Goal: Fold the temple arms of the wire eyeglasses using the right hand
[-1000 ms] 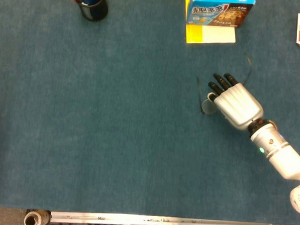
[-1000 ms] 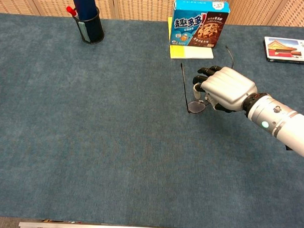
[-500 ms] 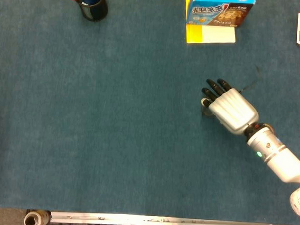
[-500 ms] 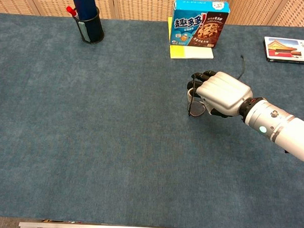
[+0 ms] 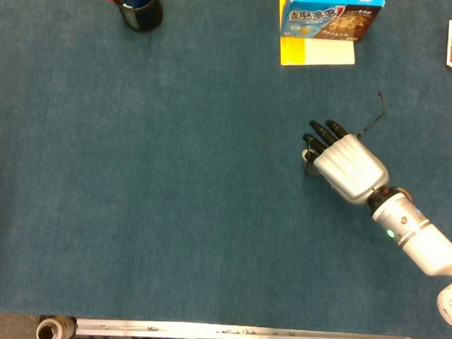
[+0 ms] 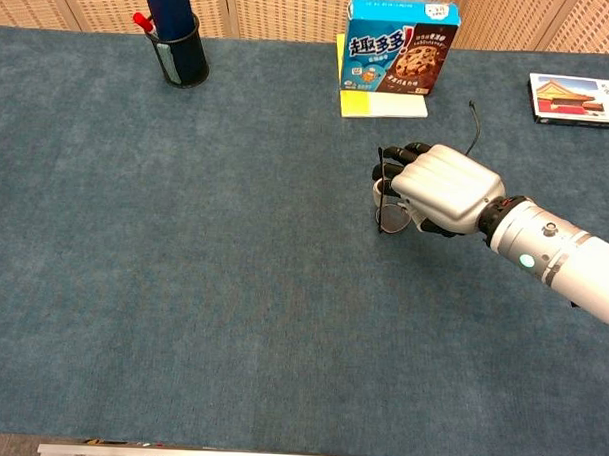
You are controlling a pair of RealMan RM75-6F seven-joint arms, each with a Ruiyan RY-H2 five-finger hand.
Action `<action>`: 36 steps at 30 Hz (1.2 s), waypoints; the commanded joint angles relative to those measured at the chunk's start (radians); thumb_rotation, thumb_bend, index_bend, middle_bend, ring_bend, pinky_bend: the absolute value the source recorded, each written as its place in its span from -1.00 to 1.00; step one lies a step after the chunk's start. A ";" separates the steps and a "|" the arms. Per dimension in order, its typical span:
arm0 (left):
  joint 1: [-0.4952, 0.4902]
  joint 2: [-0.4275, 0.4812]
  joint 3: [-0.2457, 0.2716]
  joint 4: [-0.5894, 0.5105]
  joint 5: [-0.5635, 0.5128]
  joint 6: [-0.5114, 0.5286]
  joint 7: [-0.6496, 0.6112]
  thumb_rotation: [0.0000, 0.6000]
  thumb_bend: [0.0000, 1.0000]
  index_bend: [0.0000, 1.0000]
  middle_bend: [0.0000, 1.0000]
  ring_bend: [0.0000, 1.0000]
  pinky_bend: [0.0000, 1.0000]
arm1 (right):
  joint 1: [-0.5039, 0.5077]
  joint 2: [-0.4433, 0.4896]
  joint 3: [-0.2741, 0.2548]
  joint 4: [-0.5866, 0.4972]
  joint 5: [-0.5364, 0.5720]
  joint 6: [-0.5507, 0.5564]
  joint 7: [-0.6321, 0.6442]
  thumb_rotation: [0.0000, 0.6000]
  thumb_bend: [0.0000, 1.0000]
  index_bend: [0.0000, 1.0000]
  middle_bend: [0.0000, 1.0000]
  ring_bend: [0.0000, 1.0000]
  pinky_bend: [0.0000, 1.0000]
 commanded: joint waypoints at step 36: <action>-0.003 -0.009 -0.002 0.002 -0.010 -0.007 0.023 1.00 -0.80 -0.58 -0.65 -0.54 -0.03 | -0.105 0.136 0.020 -0.183 -0.292 0.320 0.164 1.00 0.20 -0.31 -0.58 -0.84 -0.69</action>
